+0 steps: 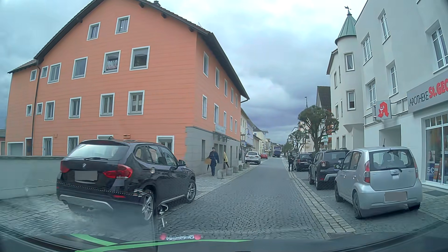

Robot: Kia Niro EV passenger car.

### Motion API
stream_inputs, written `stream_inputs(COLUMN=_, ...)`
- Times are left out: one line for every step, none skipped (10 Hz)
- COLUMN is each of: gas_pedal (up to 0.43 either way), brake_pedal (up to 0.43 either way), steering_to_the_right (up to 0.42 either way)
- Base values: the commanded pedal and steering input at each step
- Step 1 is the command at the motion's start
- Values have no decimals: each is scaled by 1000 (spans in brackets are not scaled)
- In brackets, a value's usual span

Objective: Follow the waypoints while adhering to traffic rules and regulations

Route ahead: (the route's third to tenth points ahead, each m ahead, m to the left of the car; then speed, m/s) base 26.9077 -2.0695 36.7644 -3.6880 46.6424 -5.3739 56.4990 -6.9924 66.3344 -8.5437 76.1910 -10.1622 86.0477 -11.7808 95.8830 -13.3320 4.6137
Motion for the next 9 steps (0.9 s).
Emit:
stream_inputs(gas_pedal=130, brake_pedal=0, steering_to_the_right=111)
stream_inputs(gas_pedal=130, brake_pedal=0, steering_to_the_right=111)
stream_inputs(gas_pedal=130, brake_pedal=0, steering_to_the_right=109)
stream_inputs(gas_pedal=138, brake_pedal=0, steering_to_the_right=106)
stream_inputs(gas_pedal=150, brake_pedal=0, steering_to_the_right=103)
stream_inputs(gas_pedal=150, brake_pedal=0, steering_to_the_right=98)
stream_inputs(gas_pedal=150, brake_pedal=0, steering_to_the_right=93)
stream_inputs(gas_pedal=150, brake_pedal=0, steering_to_the_right=87)
stream_inputs(gas_pedal=150, brake_pedal=0, steering_to_the_right=82)
